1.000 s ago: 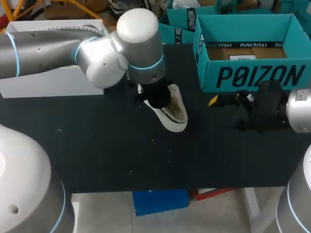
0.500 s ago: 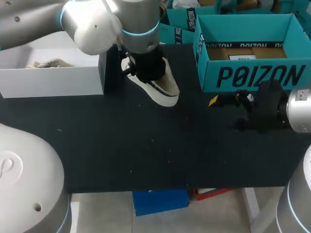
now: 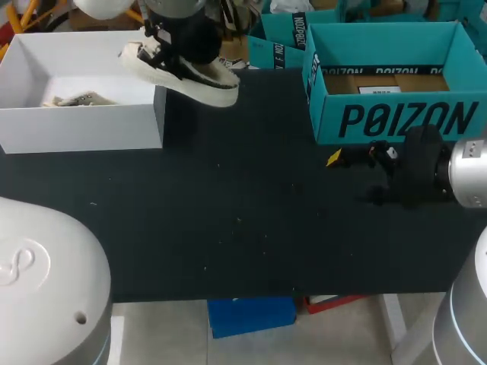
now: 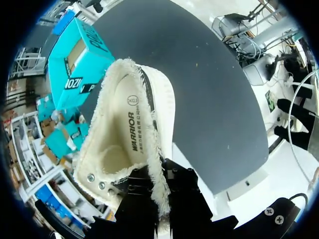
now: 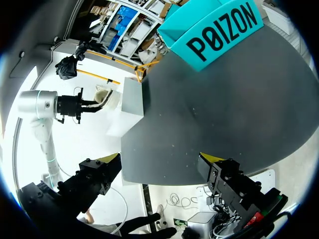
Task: Take the shoe out of the shoebox, open the shoe tongue, remove and reinsert the insole, then place the shoe into the shoebox
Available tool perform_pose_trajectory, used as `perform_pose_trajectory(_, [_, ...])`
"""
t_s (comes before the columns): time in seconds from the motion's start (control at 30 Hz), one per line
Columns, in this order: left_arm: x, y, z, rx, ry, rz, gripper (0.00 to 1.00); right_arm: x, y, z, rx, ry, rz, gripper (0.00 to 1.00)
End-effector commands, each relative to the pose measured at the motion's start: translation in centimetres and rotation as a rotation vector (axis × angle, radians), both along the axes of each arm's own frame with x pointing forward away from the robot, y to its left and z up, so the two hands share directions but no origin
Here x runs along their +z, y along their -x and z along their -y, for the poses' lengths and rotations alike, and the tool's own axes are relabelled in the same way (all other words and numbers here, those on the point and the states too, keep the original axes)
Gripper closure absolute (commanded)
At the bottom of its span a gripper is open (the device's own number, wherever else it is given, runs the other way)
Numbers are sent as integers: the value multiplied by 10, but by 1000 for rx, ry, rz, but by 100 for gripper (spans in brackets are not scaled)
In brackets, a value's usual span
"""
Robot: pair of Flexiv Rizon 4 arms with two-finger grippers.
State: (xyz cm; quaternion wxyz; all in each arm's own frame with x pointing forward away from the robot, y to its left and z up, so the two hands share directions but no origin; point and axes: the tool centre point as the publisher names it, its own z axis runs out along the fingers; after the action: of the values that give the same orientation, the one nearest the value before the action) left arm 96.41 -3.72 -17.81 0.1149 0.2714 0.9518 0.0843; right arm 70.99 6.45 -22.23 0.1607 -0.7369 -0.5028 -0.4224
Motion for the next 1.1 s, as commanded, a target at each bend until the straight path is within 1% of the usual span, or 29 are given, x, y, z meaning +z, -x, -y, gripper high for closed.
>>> perform_pose_trajectory(0.03, [2, -19, -49, 41, 23, 9, 100, 0, 0, -1, 0, 1, -1, 0])
perform_pose_trajectory(0.23, [-10, -53, -110, 114, 25, 11, 100, 0, 0, -1, 0, 1, -1, 0])
perform_pose_trajectory(0.27, [-12, -57, -115, 119, 26, 10, 100, 0, 0, -1, 0, 1, -1, 0])
perform_pose_trajectory(0.37, [-17, -76, -142, 144, 32, 12, 100, 0, 0, -1, 0, 1, -1, 0])
perform_pose_trajectory(0.43, [-19, -85, -155, 153, 33, 13, 100, 0, 0, -1, 0, 1, -1, 0])
perform_pose_trajectory(0.53, [-27, -106, -176, 159, 36, 14, 100, 0, 0, -1, 0, 1, -1, 0])
perform_pose_trajectory(0.7, [-40, -133, -205, 187, 20, 35, 100, 0, 0, -1, 0, 1, -1, 0])
perform_pose_trajectory(0.77, [-44, -140, -214, 201, 24, 39, 100, 0, 0, -1, 0, 1, -1, 0])
perform_pose_trajectory(0.83, [-52, -149, -225, 224, 29, 34, 100, 0, 0, -1, 0, 1, -1, 0])
perform_pose_trajectory(0.9, [-56, -152, -229, 233, 26, 35, 100, 0, 0, -1, 0, 1, -1, 0])
perform_pose_trajectory(0.97, [-69, -162, -239, 257, 36, 29, 100, 0, 0, -1, 0, 1, -1, 0])
perform_pose_trajectory(1.0, [-70, -163, -240, 257, 35, 29, 100, 0, 0, -1, 0, 1, -1, 0])
perform_pose_trajectory(1.1, [-84, -172, -248, 289, 21, 28, 100, 0, 0, -1, 0, 1, -1, 0])
